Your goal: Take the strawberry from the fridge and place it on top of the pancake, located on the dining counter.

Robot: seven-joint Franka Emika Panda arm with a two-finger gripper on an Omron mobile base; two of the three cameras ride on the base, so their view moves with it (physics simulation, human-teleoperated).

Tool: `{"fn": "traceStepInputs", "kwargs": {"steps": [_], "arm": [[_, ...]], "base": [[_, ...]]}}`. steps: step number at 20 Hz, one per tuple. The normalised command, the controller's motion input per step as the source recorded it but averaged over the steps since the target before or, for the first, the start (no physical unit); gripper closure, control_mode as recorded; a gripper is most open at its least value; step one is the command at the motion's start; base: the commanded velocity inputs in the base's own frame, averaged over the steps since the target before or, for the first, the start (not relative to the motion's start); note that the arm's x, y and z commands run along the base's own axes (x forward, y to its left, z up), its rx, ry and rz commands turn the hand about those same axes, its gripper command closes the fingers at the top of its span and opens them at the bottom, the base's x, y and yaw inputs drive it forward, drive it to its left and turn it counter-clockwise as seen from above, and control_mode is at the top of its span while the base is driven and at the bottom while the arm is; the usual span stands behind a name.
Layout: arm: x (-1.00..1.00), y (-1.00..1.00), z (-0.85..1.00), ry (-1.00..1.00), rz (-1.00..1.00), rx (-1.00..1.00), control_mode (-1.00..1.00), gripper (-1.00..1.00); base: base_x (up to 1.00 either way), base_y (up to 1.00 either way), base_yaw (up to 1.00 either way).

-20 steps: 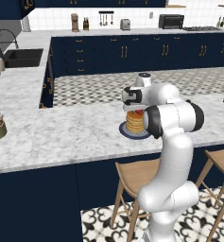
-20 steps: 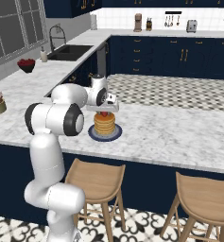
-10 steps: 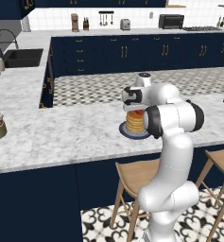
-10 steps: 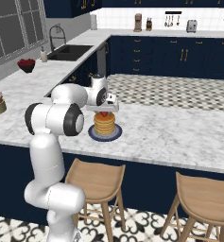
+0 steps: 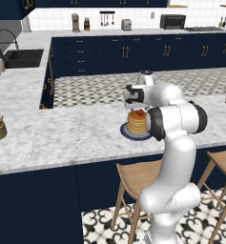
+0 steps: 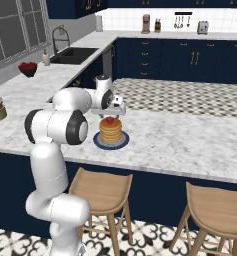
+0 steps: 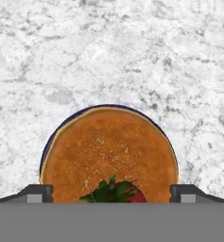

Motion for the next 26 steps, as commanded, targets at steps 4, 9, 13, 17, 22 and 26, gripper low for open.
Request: {"fn": "traceStepInputs", "kwargs": {"steps": [4, 9, 13, 17, 22, 26], "arm": [[-0.11, 0.00, 0.54, -0.09, 0.00, 0.00, -1.00, -1.00], [-0.64, -0.03, 0.32, -0.10, -0.03, 0.01, -1.00, -1.00], [-1.00, -0.29, 0.21, -0.07, -0.09, 0.10, -1.00, -1.00], [-1.00, -0.43, 0.36, 0.00, -0.16, 0.17, -1.00, -1.00], [-1.00, -0.57, 0.16, 0.00, -0.10, 0.20, -1.00, -1.00], [-1.00, -0.48, 0.32, 0.00, -0.11, 0.19, -1.00, -1.00]], "base": [[0.00, 0.00, 0.00], [0.00, 0.00, 0.00], [0.00, 0.00, 0.00], [0.00, 0.00, 0.00], [0.00, 0.00, 0.00], [0.00, 0.00, 0.00]]}}
